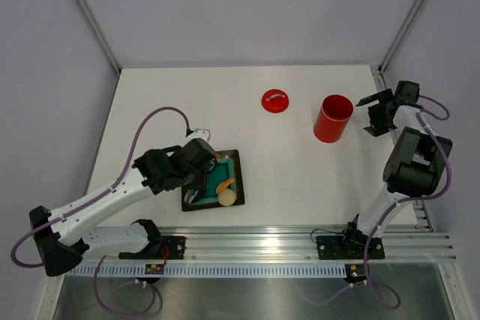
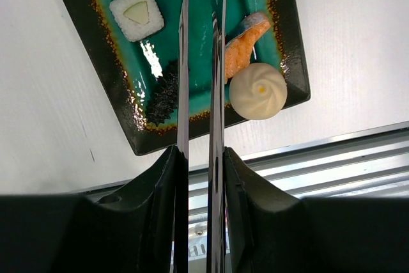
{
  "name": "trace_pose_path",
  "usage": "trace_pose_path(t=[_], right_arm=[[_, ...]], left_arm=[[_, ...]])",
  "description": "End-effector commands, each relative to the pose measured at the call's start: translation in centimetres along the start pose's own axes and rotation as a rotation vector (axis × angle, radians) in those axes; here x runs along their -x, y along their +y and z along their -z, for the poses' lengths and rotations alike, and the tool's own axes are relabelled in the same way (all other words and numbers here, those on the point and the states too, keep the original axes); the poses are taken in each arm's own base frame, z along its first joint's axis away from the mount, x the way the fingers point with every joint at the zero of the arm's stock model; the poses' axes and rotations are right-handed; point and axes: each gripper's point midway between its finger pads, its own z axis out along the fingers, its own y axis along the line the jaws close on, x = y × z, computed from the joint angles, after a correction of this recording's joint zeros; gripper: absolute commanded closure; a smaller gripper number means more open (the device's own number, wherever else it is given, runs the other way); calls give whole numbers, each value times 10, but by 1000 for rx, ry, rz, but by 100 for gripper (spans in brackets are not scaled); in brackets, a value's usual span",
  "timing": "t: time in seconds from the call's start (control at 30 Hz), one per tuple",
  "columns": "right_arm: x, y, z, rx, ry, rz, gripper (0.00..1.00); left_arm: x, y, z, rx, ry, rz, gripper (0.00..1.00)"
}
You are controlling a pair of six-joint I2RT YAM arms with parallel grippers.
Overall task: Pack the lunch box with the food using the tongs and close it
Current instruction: Pick up the fake food from the plate, then move the packing box to the center of the board.
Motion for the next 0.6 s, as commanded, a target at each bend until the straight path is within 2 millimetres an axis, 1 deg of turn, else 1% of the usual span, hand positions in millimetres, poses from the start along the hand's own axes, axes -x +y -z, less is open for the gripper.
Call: trace_pose_path(t=[0.0, 0.03, 0.1, 0.13, 0.2, 0.23, 0.33, 0.37, 0.43, 0.47, 0.53, 0.57], right_arm=[[-1, 28, -12, 101, 71, 20, 4], [-6, 26, -19, 110, 106, 26, 4], [-12, 26, -23, 120, 136, 41, 4], [-20, 29, -24, 132, 158, 60, 4], [-31, 26, -26, 122, 182, 101, 4], [-44, 25, -28, 110, 211, 129, 4], [-63, 26, -28, 116, 256, 173, 4], [-76, 25, -28, 116, 277, 190, 4], [-88, 28, -25, 139, 295, 214, 4], [-100, 27, -26, 138, 314, 228, 4], [-112, 31, -22, 158, 335, 248, 4], [-121, 30, -22, 154, 350, 256, 4]], left_arm=[[26, -11, 24, -80, -102, 23, 100], [26, -12, 25, -88, -107, 25, 100], [29, -13, 30, -101, -118, 29, 100], [31, -14, 32, -108, -124, 29, 100], [36, -16, 35, -119, -137, 29, 100], [42, -19, 39, -129, -155, 34, 100], [54, -25, 47, -152, -188, 30, 100], [62, -28, 53, -166, -209, 26, 100], [70, -33, 58, -173, -224, 16, 100], [79, -36, 65, -187, -245, 12, 100], [84, -42, 67, -197, -245, 1, 100], [90, -46, 72, -213, -260, -5, 100]])
